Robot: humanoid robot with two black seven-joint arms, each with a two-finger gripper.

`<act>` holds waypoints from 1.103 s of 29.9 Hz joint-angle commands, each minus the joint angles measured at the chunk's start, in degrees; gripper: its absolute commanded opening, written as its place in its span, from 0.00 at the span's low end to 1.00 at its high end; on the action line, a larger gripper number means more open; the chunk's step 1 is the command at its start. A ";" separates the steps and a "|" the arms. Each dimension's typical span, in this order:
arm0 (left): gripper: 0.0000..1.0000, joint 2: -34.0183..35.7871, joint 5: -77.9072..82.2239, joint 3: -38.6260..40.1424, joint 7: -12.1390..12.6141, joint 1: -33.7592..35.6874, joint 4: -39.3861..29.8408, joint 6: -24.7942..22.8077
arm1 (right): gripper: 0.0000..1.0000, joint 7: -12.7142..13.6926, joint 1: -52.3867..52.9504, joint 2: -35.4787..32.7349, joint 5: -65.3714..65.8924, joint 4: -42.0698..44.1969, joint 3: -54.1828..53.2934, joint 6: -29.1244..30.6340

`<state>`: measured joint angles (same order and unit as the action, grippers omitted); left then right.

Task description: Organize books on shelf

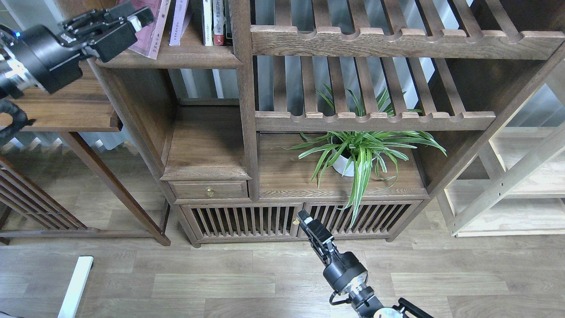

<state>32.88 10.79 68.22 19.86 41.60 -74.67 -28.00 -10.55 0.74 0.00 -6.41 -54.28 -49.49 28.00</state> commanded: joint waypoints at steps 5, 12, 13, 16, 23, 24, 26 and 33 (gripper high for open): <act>0.63 -0.45 -1.03 1.04 -0.08 -6.34 -3.72 0.00 | 0.58 0.00 1.98 0.00 -0.09 -0.47 -0.34 0.00; 0.64 -3.87 -1.73 1.04 0.01 -12.05 -4.08 0.00 | 0.58 0.00 3.74 0.00 -0.09 -0.47 -0.43 0.00; 0.64 -4.40 -1.73 0.95 0.01 -12.85 -4.08 0.00 | 0.58 0.00 3.91 0.00 -0.09 -0.47 -0.52 0.00; 0.65 -6.51 -1.65 0.86 0.10 -15.57 -4.08 0.00 | 0.58 0.00 4.26 0.00 -0.09 -0.56 -1.22 0.00; 0.67 -10.29 -1.65 0.60 0.10 -20.32 -4.08 0.00 | 0.58 0.00 6.02 0.00 -0.27 -0.82 -4.21 0.00; 0.68 -10.73 -1.73 0.51 0.10 -20.85 -3.99 0.00 | 0.58 0.00 6.02 0.00 -0.36 -0.82 -4.56 0.00; 0.68 -11.78 -1.73 0.33 0.10 -22.34 -3.90 0.00 | 0.58 0.00 6.11 0.00 -0.36 -0.91 -5.26 0.00; 0.69 -14.95 -1.82 0.42 0.01 -26.30 -2.76 0.00 | 0.65 0.00 6.29 0.00 -0.36 -1.26 -7.54 0.00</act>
<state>18.74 9.05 68.56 19.95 16.63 -77.84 -28.00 -10.54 6.86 0.00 -6.77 -55.45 -55.79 28.00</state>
